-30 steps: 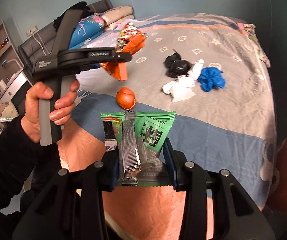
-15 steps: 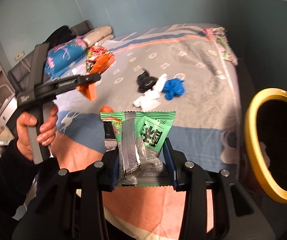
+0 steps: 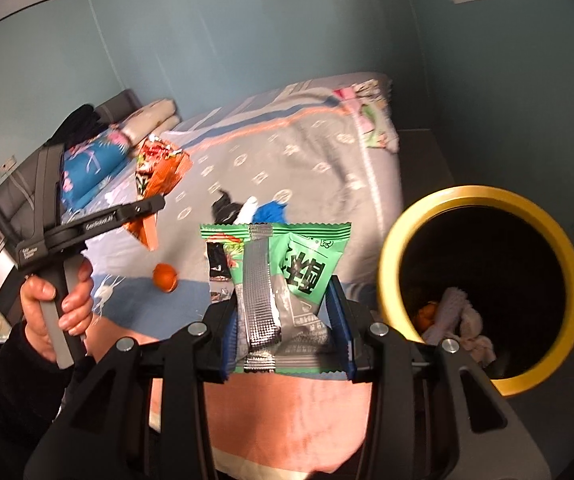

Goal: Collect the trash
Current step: 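Carry the wrapper and green packet over the bin and open both tools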

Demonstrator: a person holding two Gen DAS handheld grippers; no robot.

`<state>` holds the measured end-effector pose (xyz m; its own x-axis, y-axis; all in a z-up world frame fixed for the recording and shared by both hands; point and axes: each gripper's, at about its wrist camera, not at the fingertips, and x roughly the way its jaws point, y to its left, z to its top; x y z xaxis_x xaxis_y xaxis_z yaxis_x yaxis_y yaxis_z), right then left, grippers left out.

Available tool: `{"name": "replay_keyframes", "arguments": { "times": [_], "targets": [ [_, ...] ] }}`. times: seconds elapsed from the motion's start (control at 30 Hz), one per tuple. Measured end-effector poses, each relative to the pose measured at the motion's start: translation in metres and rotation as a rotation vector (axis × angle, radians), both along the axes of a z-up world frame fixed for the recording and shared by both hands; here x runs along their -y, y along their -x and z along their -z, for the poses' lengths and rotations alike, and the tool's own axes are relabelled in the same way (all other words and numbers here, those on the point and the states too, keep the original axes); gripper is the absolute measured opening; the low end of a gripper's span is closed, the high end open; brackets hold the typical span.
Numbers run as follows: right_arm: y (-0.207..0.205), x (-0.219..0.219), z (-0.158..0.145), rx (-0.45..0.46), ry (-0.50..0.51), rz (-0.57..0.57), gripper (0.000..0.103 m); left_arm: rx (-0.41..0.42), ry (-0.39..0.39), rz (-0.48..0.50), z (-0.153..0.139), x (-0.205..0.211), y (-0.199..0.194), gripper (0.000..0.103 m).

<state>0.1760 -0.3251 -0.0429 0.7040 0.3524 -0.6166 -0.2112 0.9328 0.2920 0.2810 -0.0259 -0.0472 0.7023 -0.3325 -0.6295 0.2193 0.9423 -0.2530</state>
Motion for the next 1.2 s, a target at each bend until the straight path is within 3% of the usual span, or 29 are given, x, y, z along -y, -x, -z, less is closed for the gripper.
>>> {"name": "replay_keyframes", "arguments": {
  "times": [0.57,1.2],
  "targets": [
    [0.0,0.097,-0.013,0.019,-0.056,0.217,0.038,-0.029,0.03,0.175,0.006,0.111,-0.009,0.045],
    [-0.037,0.173,0.019,-0.063,-0.106,0.38,0.038,-0.101,-0.022,0.32,0.042,0.215,-0.047,0.045]
  ]
}}
